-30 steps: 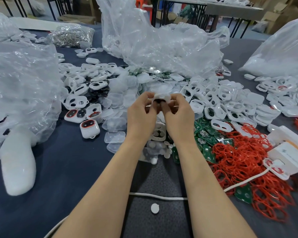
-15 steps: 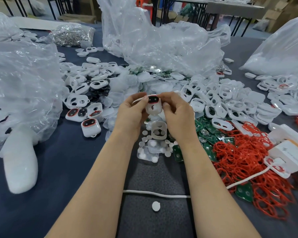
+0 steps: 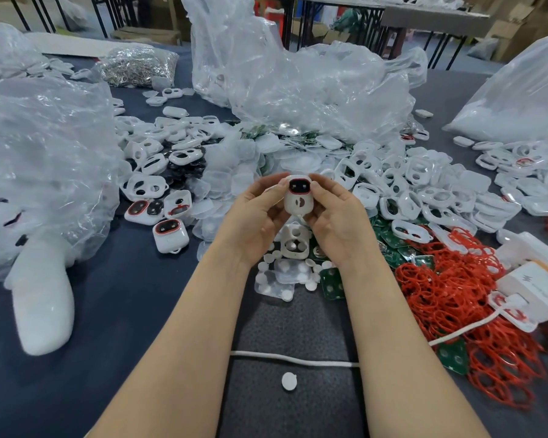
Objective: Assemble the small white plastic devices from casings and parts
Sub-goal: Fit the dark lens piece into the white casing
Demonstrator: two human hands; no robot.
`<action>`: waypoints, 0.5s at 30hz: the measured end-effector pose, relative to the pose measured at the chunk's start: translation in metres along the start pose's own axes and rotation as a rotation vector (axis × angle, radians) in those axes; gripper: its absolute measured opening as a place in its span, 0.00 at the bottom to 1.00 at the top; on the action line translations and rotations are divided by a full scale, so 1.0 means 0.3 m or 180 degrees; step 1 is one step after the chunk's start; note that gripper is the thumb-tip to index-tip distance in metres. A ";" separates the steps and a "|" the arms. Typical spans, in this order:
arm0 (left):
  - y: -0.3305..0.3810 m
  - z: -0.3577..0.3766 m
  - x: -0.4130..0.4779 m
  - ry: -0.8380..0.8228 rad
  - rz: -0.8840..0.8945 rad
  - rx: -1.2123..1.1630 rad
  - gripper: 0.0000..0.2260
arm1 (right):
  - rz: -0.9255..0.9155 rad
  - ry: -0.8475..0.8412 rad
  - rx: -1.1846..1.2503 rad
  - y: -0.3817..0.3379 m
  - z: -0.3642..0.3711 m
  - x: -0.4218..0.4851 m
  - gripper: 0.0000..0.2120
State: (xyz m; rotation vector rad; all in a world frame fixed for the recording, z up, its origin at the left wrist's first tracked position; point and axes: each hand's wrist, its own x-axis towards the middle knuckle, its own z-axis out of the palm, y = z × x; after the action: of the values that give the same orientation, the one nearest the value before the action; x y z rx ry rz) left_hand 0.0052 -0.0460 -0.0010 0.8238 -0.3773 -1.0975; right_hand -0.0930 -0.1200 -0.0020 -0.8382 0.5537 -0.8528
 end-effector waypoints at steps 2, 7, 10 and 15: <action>0.000 0.000 0.002 -0.0013 -0.0006 -0.0080 0.05 | 0.0022 -0.0037 0.0017 -0.001 0.001 -0.002 0.07; -0.020 0.003 0.011 0.0253 0.0161 0.0348 0.02 | -0.0206 0.0253 -0.0389 0.008 0.005 -0.001 0.07; -0.039 0.002 0.017 0.0388 0.0402 0.1148 0.04 | -0.0703 0.0435 -0.1508 0.022 -0.001 -0.007 0.06; -0.043 0.002 0.016 0.0421 0.1070 0.2161 0.07 | -0.1165 0.0351 -0.2712 0.023 0.007 -0.021 0.07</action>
State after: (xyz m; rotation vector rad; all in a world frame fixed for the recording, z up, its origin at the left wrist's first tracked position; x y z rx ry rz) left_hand -0.0013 -0.0532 -0.0109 1.3639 -0.7667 -0.5881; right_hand -0.0919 -0.1113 -0.0058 -1.7133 0.8993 -1.0041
